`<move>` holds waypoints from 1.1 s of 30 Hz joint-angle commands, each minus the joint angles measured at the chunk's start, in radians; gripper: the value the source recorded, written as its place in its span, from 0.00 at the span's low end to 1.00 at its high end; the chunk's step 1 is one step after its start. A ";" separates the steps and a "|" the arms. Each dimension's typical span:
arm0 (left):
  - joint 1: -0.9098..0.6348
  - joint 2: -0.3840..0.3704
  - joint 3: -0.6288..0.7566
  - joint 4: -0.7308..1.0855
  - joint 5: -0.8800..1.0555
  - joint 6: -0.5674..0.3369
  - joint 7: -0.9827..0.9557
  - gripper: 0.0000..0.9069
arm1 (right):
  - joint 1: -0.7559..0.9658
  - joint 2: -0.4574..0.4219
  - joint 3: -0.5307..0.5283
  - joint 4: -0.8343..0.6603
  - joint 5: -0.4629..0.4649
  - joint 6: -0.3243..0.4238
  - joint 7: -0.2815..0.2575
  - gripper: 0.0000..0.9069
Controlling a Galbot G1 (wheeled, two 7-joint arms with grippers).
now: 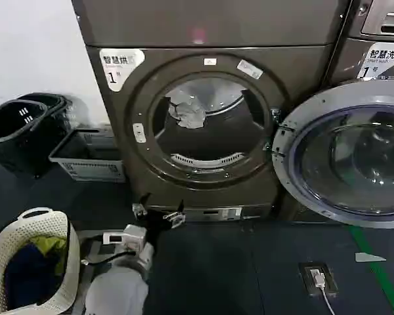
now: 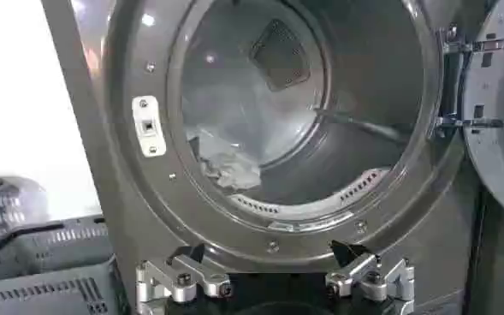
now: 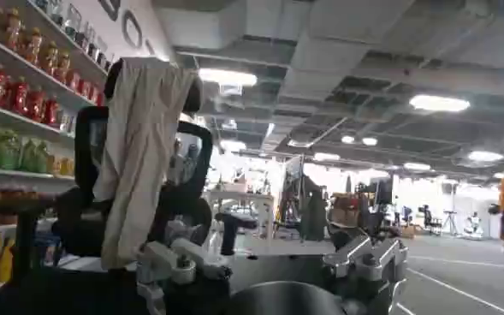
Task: Grasp the clothes from the dryer.
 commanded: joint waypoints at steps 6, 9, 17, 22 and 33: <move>0.001 -0.004 0.001 0.002 -0.002 0.049 0.002 1.00 | 0.001 0.001 -0.006 -0.028 -0.003 0.094 0.008 1.00; 0.002 -0.004 0.001 0.004 -0.002 0.049 0.002 1.00 | 0.003 0.001 -0.006 -0.026 0.014 0.089 0.005 1.00; 0.000 -0.007 0.004 0.006 0.000 0.049 0.001 1.00 | 0.003 -0.003 -0.013 -0.030 0.018 0.080 0.006 1.00; -0.004 -0.008 0.004 0.009 0.000 0.049 0.001 1.00 | 0.003 -0.004 -0.017 -0.030 0.019 0.081 0.007 1.00; -0.003 -0.012 0.003 0.008 -0.001 0.049 0.002 1.00 | -0.002 -0.007 -0.007 -0.033 0.029 0.076 0.008 1.00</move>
